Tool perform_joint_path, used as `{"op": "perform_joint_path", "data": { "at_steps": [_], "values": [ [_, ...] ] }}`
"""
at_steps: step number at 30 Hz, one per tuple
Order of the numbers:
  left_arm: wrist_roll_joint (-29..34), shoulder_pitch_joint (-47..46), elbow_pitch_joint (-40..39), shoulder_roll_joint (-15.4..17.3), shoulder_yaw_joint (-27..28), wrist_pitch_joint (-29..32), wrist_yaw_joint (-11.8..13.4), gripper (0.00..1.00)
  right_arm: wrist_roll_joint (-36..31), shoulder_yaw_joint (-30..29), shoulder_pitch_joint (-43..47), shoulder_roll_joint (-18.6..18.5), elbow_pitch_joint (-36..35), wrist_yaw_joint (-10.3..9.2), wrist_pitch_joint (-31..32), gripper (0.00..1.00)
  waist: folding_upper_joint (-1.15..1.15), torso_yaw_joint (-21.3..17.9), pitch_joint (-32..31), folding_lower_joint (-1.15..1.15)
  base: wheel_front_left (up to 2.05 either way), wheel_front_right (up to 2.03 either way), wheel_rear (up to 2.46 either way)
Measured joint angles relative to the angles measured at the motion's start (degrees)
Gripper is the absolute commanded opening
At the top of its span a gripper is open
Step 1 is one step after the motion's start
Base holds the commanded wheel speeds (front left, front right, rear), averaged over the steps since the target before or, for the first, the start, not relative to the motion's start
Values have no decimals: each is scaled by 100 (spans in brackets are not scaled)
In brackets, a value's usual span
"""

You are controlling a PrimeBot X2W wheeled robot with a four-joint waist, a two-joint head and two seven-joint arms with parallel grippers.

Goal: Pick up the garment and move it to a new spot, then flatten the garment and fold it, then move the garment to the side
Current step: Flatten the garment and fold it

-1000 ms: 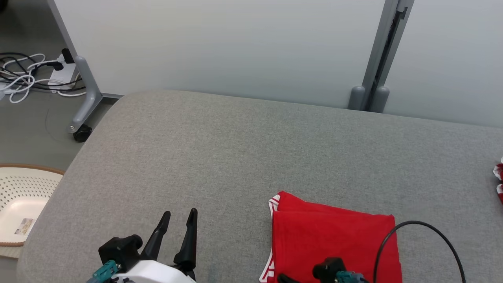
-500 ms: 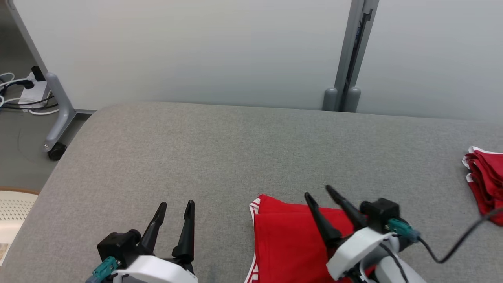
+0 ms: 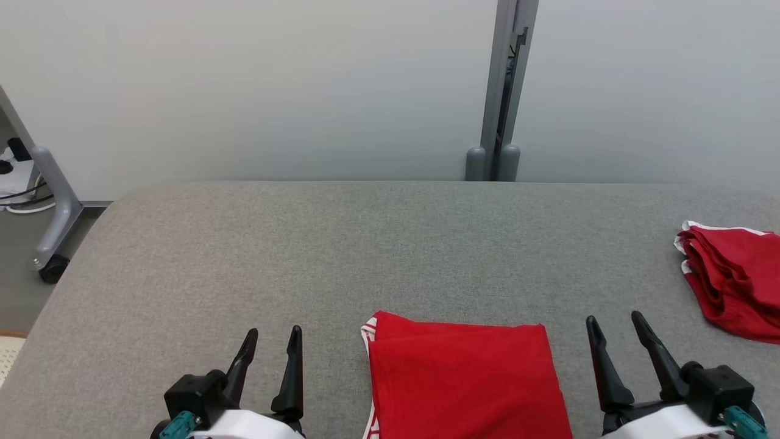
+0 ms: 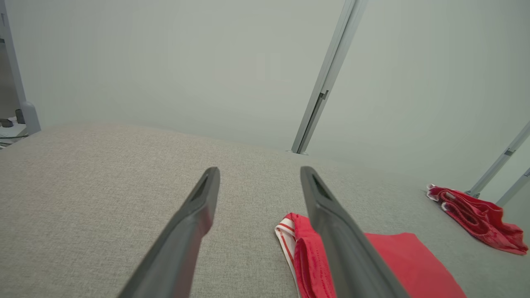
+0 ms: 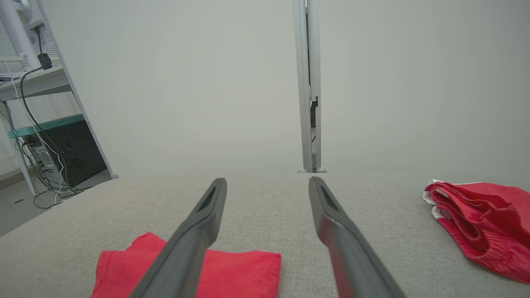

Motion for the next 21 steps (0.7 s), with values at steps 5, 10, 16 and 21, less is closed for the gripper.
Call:
{"op": "perform_joint_path", "data": {
  "at_steps": [5, 10, 16, 21],
  "values": [
    [186, 158, 47, -121, 151, -5, -22, 100, 43, -292, 331, 2, -271, 0, 0, 100, 0, -92, -9, 0, 0, 0, 0],
    [390, 364, 14, -170, 380, -11, -29, 100, 63, -385, 435, 4, -374, 0, 0, 100, 0, -171, 3, 0, 0, 0, 0],
    [687, 386, 33, -225, 512, -11, -108, 100, 74, -367, 435, 4, -307, 0, 0, 100, 0, -176, 9, 0, 0, 0, 0],
    [789, 391, 85, -281, 588, -11, -175, 100, 80, -412, 427, 3, -246, 0, 0, 100, 0, -158, 6, 0, 0, 0, 0]
  ]
}}
